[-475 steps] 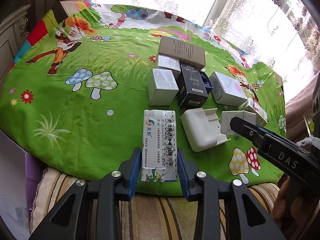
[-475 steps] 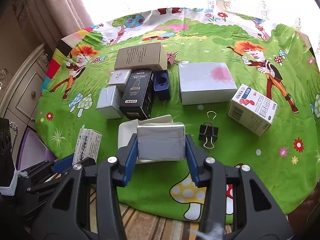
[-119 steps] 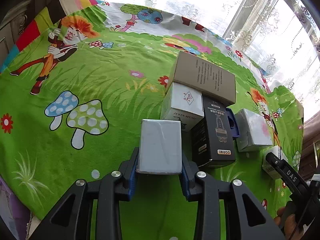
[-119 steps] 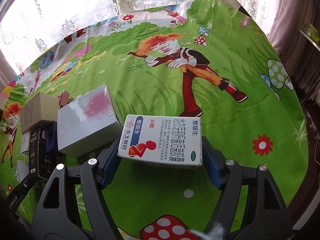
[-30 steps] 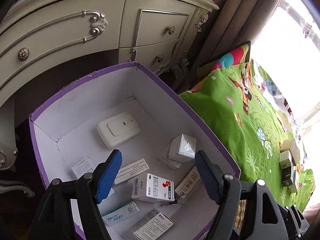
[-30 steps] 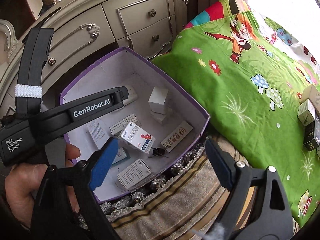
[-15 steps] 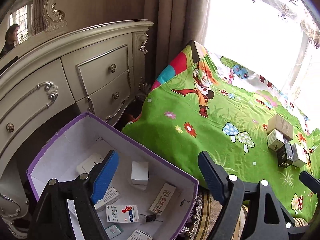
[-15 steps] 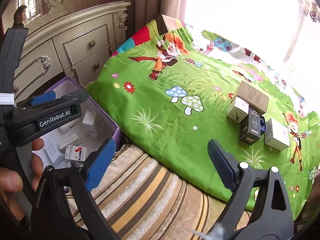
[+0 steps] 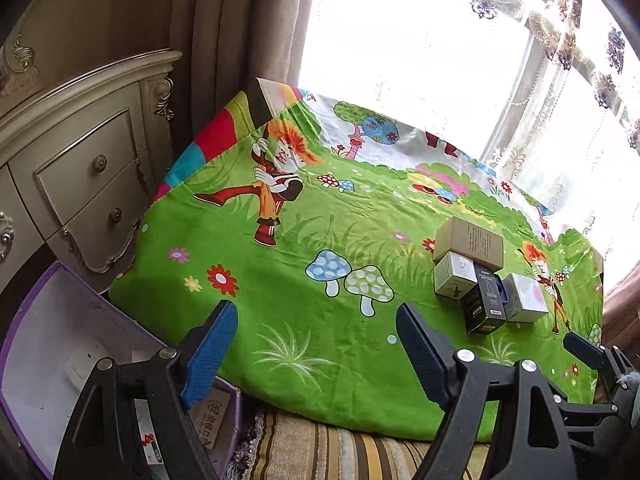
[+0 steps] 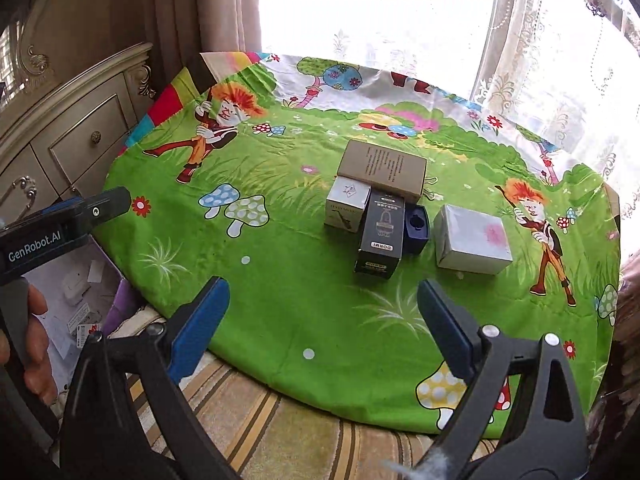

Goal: Organize rigid objects
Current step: 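Move both open tools back over the remaining boxes on the bed, then grasp the red-diamond-logo white box with the left tool while the right tool grasps the pink-smudged white box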

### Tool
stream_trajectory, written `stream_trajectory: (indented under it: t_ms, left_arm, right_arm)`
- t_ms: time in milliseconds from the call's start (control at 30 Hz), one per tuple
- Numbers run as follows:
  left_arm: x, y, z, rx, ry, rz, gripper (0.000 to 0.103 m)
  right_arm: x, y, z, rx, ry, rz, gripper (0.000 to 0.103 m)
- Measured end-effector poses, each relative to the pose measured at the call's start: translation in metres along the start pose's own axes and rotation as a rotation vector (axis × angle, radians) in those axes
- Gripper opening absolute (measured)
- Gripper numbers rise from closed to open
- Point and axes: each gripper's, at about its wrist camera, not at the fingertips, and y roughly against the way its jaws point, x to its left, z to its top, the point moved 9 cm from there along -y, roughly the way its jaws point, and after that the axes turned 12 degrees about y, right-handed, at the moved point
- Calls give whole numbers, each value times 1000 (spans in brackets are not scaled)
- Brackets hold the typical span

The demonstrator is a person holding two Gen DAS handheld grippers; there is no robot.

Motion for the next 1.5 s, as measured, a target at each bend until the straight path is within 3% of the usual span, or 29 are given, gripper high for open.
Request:
stream_trajectory:
  t_ms: [367,633,967,1367,1500]
  left_arm:
    - [-62,-27,-1,38,-82,-96,82]
    - [-101,-49,2,76,-142,-126,82]
    - [-145,-93,-5,128,-233,-161,78]
    - [-163,-130,-23,184,-278,-161,74]
    - [-163,-143,-28,215,-273,-154,67]
  right_arm:
    - [-101,-21,-2,22,-185,-47,96]
    - [-147,-45,-2,36,-287,-42,96]
    - [-155,-80,4,47,-245,-44,96]
    - [-156,-111,-8,87,-196,-77,96]
    - [-158,-118,-11,99,-192,-77,96]
